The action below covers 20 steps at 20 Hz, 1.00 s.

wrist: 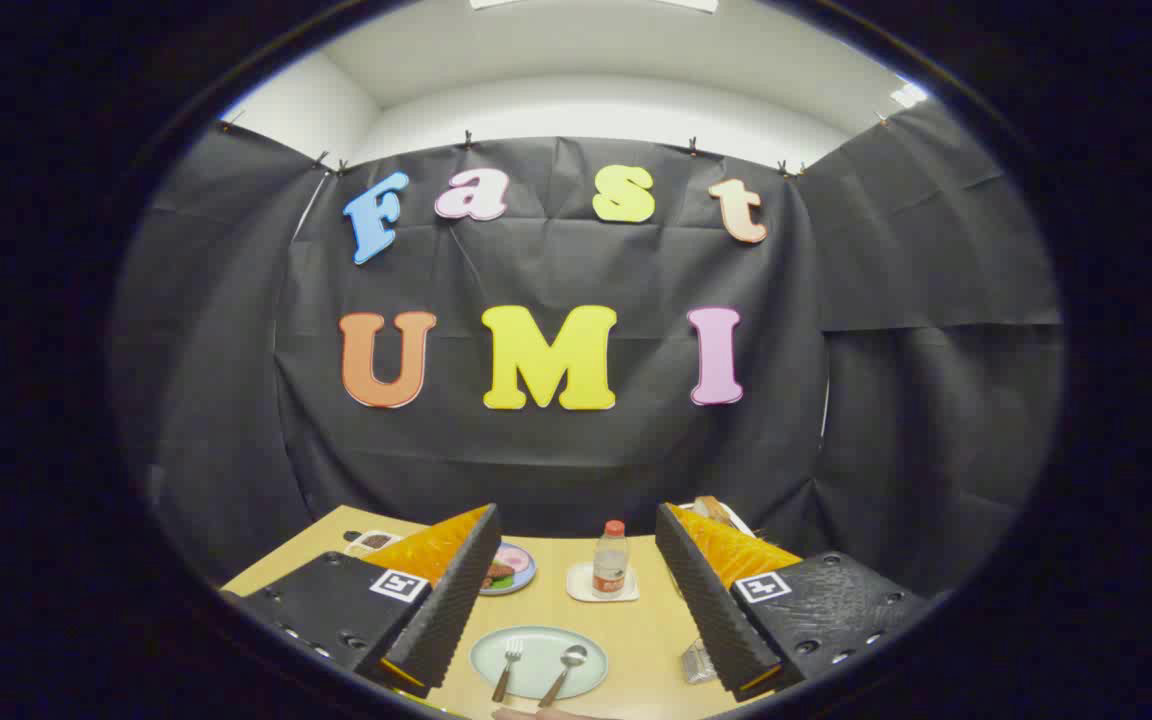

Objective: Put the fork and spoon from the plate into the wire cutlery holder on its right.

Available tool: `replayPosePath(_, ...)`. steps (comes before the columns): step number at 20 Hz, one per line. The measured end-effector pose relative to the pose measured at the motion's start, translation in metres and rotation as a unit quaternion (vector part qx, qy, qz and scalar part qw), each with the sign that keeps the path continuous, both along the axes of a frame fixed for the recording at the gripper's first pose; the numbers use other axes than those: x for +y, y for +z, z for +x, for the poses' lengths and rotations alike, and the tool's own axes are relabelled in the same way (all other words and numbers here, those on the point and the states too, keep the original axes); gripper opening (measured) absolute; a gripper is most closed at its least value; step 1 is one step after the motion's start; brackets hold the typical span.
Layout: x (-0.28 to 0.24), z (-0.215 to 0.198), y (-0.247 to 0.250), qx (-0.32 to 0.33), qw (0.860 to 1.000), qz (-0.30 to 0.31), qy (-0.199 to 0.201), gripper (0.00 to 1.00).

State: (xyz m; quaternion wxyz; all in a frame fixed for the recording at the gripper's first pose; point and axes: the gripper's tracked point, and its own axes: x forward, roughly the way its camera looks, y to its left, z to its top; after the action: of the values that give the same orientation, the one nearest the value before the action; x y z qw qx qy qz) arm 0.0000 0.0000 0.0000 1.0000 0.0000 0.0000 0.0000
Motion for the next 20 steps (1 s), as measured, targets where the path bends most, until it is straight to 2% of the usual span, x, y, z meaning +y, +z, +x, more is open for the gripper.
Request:
replayPosePath(13,-0.019,0.013,-0.008,0.010,1.000,-0.006,-0.022,0.95)
replayPosePath(17,-0.012,0.022,-0.040,0.038,0.999,-0.012,-0.022,0.95)
replayPosePath(20,-0.005,0.031,-0.088,0.083,0.996,-0.014,-0.016,0.95)
